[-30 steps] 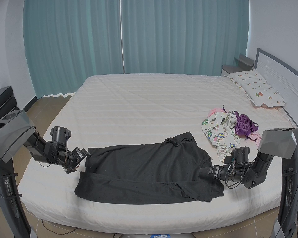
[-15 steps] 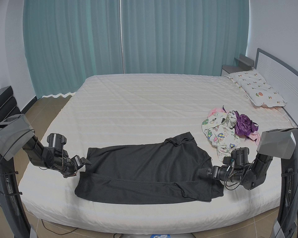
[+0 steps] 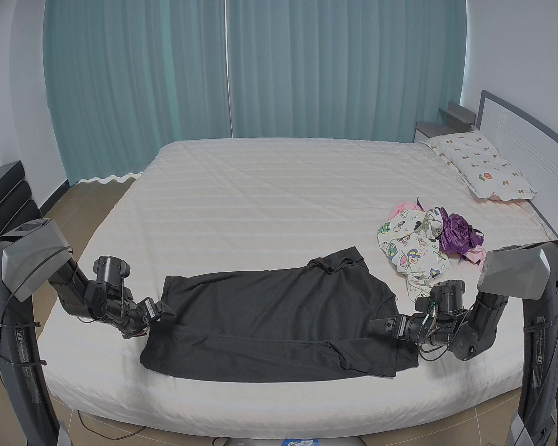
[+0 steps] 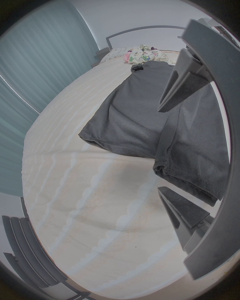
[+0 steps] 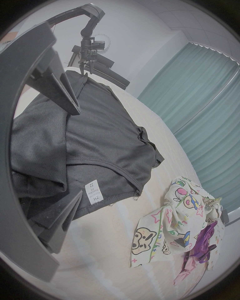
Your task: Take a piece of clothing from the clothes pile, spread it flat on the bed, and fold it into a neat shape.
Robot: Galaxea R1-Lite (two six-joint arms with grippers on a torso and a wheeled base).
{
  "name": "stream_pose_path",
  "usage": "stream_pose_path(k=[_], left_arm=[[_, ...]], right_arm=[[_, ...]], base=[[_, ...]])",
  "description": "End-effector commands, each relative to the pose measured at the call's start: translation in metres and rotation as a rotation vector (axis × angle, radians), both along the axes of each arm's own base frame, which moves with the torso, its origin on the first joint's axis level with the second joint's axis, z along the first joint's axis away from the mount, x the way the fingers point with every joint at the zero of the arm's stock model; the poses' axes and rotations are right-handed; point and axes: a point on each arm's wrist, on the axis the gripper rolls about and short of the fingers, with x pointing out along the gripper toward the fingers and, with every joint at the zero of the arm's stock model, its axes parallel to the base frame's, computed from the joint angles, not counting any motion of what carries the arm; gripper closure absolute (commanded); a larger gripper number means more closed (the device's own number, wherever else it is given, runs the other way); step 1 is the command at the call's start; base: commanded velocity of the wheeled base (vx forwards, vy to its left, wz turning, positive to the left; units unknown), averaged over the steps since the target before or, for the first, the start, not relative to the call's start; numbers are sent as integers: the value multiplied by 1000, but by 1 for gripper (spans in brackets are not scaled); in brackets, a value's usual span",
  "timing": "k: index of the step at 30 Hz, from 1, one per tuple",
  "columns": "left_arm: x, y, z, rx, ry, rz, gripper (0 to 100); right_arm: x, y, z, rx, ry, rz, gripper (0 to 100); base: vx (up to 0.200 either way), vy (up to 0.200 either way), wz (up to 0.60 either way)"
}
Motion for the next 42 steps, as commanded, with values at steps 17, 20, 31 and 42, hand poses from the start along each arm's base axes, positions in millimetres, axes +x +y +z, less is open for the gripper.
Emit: stream_pose_path(k=[17,20,31,42], left_arm=[[2,0,0,-13,0,18,0],[5,1,2,-30,-5,44,0],[5,1,3,-30,-6,46,0],[4,1,2,-29,-2,45,0]], right_arm=[[-9,-2,-5,-5,36,9,100],[-10,-4,-7,-5,44,6,100],[-2,-10,0,29,-43,-29,100],[4,-9,0,50,-88,-44,100]], base=[[0,0,0],[0,0,0],[0,0,0],[0,0,0]])
